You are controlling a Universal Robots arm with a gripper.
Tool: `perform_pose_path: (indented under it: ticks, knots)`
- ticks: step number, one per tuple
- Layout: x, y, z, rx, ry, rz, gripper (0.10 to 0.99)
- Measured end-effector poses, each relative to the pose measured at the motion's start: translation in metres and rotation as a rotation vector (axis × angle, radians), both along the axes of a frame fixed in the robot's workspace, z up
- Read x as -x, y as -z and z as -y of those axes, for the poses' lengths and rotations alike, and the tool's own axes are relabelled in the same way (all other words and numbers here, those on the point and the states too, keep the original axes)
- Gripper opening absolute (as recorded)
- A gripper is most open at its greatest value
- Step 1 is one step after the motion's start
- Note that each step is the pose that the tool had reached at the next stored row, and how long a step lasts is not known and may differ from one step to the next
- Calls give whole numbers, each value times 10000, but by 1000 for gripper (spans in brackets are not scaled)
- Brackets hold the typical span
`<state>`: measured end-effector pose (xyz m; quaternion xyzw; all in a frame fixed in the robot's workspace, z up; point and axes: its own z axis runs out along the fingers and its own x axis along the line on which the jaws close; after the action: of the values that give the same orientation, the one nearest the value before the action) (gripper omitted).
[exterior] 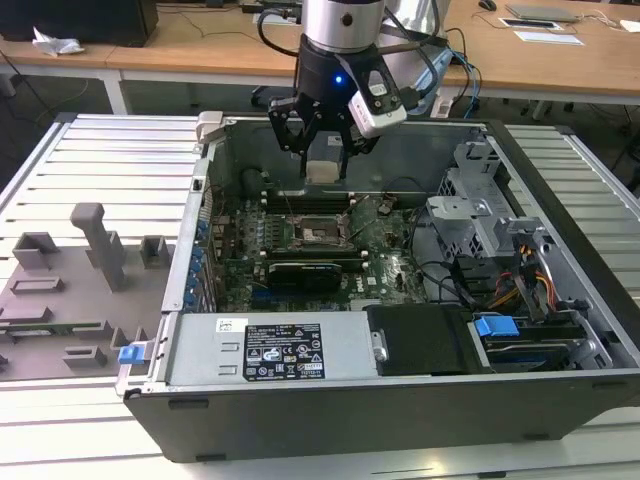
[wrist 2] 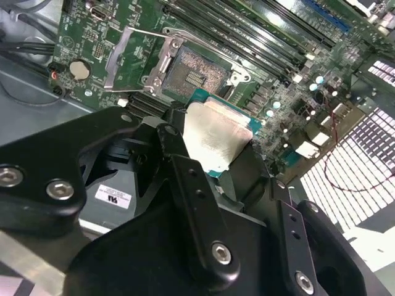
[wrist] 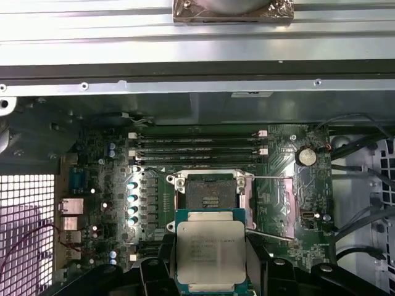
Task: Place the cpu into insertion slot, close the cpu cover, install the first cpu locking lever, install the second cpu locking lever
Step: 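Place the cpu into insertion slot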
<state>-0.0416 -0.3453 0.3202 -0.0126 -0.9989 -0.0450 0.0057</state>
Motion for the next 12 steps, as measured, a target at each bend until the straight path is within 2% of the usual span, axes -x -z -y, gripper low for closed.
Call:
perform_pose_path:
  ticks: [4, 8, 12]
  knots:
    - [9, 98, 0, 1, 0, 3, 541]
    - [9, 152, 0, 4, 63, 3, 541]
    - [9, 173, 0, 5, 835, 2, 541]
